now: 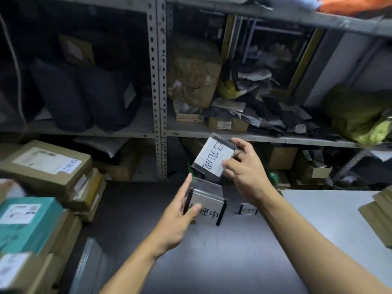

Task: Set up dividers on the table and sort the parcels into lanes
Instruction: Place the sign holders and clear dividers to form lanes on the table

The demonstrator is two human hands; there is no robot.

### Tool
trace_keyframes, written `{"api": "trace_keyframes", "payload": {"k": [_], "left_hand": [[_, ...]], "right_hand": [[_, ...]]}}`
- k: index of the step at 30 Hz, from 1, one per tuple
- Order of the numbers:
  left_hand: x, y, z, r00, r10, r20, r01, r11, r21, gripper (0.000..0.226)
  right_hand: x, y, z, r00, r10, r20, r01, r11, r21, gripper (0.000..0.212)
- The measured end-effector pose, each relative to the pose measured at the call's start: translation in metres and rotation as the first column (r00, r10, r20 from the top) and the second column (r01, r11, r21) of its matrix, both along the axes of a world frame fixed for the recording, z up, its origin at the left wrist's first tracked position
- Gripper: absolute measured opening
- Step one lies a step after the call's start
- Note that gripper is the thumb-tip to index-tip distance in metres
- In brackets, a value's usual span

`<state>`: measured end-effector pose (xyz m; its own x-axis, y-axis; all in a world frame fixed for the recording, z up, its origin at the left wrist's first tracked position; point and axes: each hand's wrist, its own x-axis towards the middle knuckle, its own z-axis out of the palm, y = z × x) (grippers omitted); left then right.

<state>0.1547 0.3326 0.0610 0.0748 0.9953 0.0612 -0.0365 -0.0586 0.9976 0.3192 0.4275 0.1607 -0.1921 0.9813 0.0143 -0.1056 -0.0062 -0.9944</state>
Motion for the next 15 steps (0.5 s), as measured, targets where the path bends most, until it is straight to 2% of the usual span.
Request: {"api": "trace_keyframes", "payload": {"k": [3, 6, 11, 15], "left_hand": [[-0.009, -0.008, 0.008, 1.000, 0.005, -0.011, -0.005, 1.000, 0.023, 0.071], [-0.018, -0.014, 0.008, 0.999, 0.027, -0.036, -0.026, 1.000, 0.014, 0.071], [-0.022, -0.012, -0.005, 0.994, 0.095, -0.060, -0.094, 0.995, 0.008, 0.060], [-0.025, 0.000, -0.019, 0.979, 0.199, -0.049, -0.200, 0.980, -0.018, 0.049]], "right_hand": [[0.001, -0.006, 0.003, 0.975, -0.057, 0.216, 0.023, 0.987, 0.159, 0.046], [0.009, -0.003, 0.008, 0.883, -0.134, 0.449, -0.038, 0.934, 0.354, 0.035], [0.024, 0.018, 0.005, 0.758, -0.105, 0.643, -0.138, 0.939, 0.316, 0.032], [0.042, 0.046, -0.015, 0.587, -0.108, 0.802, -0.196, 0.942, 0.271, 0.032]]}}
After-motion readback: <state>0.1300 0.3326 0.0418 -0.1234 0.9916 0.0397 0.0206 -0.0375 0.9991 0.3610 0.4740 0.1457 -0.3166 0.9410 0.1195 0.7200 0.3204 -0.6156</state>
